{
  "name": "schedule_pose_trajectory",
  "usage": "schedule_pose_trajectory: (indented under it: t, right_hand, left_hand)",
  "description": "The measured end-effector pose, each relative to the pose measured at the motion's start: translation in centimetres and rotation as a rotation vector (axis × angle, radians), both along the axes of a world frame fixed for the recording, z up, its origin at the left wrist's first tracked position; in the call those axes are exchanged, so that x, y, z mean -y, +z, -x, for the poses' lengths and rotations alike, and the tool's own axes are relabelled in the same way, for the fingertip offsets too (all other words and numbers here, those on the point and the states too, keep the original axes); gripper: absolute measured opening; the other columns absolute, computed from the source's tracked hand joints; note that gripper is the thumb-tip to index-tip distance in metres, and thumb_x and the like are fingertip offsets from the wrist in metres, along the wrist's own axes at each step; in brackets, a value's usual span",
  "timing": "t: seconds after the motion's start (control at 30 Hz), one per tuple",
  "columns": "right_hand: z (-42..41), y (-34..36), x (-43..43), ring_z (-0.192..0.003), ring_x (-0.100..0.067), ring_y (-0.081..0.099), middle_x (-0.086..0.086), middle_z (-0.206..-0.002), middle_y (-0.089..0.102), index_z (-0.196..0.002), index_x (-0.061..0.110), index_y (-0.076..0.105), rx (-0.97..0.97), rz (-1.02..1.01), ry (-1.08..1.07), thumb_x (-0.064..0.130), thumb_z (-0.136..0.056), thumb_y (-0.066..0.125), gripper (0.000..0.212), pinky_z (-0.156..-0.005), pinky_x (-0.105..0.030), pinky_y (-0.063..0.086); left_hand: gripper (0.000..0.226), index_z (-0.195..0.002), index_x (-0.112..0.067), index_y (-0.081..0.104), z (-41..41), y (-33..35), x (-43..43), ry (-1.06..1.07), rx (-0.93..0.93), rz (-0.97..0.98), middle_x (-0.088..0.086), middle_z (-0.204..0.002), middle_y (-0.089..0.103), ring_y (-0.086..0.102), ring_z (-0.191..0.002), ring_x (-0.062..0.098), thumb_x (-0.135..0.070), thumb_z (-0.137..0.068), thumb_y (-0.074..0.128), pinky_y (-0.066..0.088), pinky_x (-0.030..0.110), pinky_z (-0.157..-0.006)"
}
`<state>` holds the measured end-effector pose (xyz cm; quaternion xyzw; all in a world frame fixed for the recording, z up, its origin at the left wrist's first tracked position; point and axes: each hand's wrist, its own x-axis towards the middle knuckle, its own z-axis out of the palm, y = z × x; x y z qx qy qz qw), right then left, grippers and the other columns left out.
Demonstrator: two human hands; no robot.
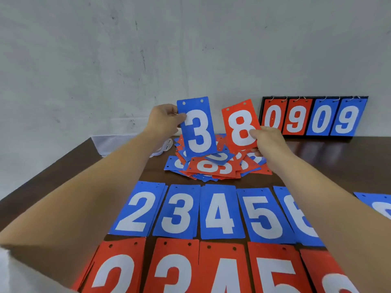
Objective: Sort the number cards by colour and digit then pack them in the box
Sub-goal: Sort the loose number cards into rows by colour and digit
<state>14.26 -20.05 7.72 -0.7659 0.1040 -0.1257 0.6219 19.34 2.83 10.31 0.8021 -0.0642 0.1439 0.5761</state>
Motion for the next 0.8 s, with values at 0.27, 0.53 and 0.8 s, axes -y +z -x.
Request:
schedule_pose_trajectory:
  t: [0.27,0.53,0.8]
  right_hand:
    - [3.8,-0.4,0.1,-0.097,-0.030,0.065,-0.009,-0.111,0.067,-0.106,0.008,0.064,-0.063,0.145,0.130,0.008,-0.090,0.062,0.017,-0.064,-0.029,0.051]
    - [7.0,-1.7,0.8,-0.088,-0.022,0.066,-0.005,-0.100,0.070,-0.101,0.017,0.064,-0.097,0.132,0.180,0.022,-0.096,0.057,0.011,-0.066,-0.028,0.051]
    - [11.4,-2.1,1.8,-0.069,-0.008,0.063,0.004,-0.087,0.070,-0.091,0.017,0.066,-0.080,0.256,0.225,0.014,-0.093,0.062,0.005,-0.052,-0.017,0.044]
  left_hand:
    - [0.012,-0.080,-0.010,0.067,6.5,-2.2,-3.5,-0.062,-0.168,-0.079,0.006,-0.077,0.067,0.054,-0.057,0.011,-0.009,-0.091,0.063,0.044,0.018,-0.053]
    - [0.011,-0.091,0.002,0.066,8.9,-5.3,-4.3,-0.049,-0.250,-0.098,0.006,-0.072,0.067,0.059,-0.049,0.006,-0.008,-0.092,0.062,0.050,0.018,-0.054]
    - [0.014,-0.094,0.001,0.068,8.3,-8.6,-4.2,0.053,-0.229,-0.326,0.008,-0.085,0.066,0.060,-0.077,0.018,-0.012,-0.089,0.067,0.050,0.029,-0.071]
